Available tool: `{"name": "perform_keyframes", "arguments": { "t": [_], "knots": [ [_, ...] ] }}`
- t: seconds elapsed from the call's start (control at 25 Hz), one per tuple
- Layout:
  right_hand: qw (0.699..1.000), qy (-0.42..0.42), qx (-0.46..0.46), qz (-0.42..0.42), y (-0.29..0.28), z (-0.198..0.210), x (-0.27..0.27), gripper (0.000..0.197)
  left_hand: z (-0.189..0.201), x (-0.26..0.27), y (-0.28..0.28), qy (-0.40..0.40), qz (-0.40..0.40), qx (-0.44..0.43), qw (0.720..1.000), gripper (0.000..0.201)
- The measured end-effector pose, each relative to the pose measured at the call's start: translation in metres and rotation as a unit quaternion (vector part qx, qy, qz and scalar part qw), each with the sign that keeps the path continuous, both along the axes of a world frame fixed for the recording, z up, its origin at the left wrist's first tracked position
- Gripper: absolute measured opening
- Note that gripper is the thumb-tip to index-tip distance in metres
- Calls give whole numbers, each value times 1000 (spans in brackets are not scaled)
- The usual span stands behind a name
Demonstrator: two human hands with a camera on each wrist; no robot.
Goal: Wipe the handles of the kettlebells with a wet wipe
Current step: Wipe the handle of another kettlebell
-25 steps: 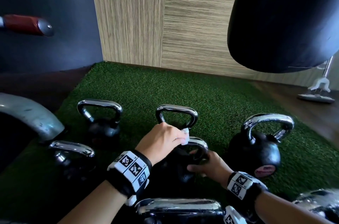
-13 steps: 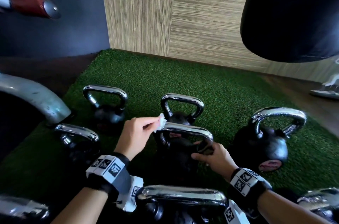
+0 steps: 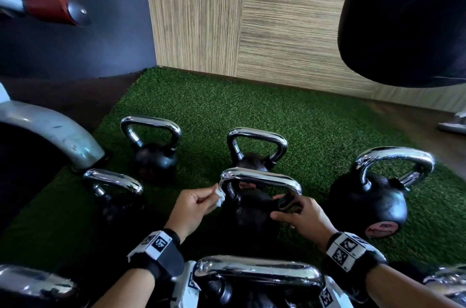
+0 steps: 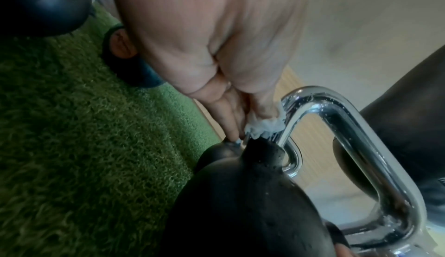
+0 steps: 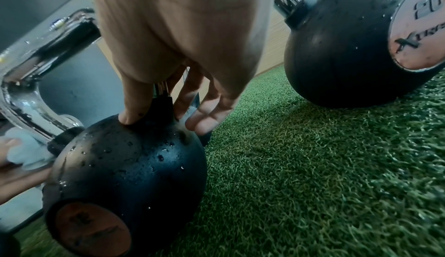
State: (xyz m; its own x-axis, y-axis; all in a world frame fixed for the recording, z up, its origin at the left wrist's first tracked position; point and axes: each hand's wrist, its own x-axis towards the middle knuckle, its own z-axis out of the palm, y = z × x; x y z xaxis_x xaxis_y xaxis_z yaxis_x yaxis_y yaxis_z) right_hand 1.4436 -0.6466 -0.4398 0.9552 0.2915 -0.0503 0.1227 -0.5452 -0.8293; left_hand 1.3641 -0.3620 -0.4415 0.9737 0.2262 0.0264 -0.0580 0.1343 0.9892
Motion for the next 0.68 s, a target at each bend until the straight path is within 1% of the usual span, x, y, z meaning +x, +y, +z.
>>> {"name": "perform_keyframes", "arguments": {
  "t": [0.08, 0.16, 0.2, 0.24, 0.32, 0.36, 0.4, 0.44, 0.48, 0.52, 0.56, 0.6, 0.68],
  "knots": [
    [1000, 14, 23, -4, 0, 3, -2, 42, -5, 0, 3, -4, -21, 56, 998, 29],
    [999, 25, 38, 5, -2, 9, -1, 39, -2, -2, 10, -8, -62, 117, 991, 11],
    [999, 24, 35, 11, -3, 10, 0, 39, 0, -1, 11, -8, -70, 142, 987, 6],
    [999, 20, 23, 17, -5, 10, 2, 41, 3, 0, 12, -7, -59, 173, 983, 10],
    [999, 12, -12, 28, -8, 9, 4, 46, 6, 5, 11, -11, 3, 249, 968, 15],
    [999, 9, -29, 26, -10, 9, 5, 46, 6, 8, 9, -18, 25, 271, 962, 16],
    [999, 1, -38, 22, -12, 8, 6, 39, 7, 11, 6, -23, 35, 270, 962, 13],
    [998, -9, -48, 25, -14, 9, 6, 29, 8, 14, 3, -27, 43, 262, 964, 10],
    [997, -17, -63, 40, -14, 13, 4, 30, 9, 19, 1, -29, 52, 265, 962, 10],
    [995, -22, -78, 54, -14, 17, 3, 42, 11, 26, -3, -34, 62, 286, 956, 12],
    [993, -22, -93, 71, -12, 23, -2, 50, 12, 35, -7, -36, 76, 315, 945, 15],
    [991, -15, -107, 84, -10, 24, -4, 50, 14, 47, -11, -36, 87, 343, 935, 17],
    [985, -5, -111, 135, -5, 26, -10, 37, 21, 69, -24, -35, 83, 387, 918, 20]
  ]
}}
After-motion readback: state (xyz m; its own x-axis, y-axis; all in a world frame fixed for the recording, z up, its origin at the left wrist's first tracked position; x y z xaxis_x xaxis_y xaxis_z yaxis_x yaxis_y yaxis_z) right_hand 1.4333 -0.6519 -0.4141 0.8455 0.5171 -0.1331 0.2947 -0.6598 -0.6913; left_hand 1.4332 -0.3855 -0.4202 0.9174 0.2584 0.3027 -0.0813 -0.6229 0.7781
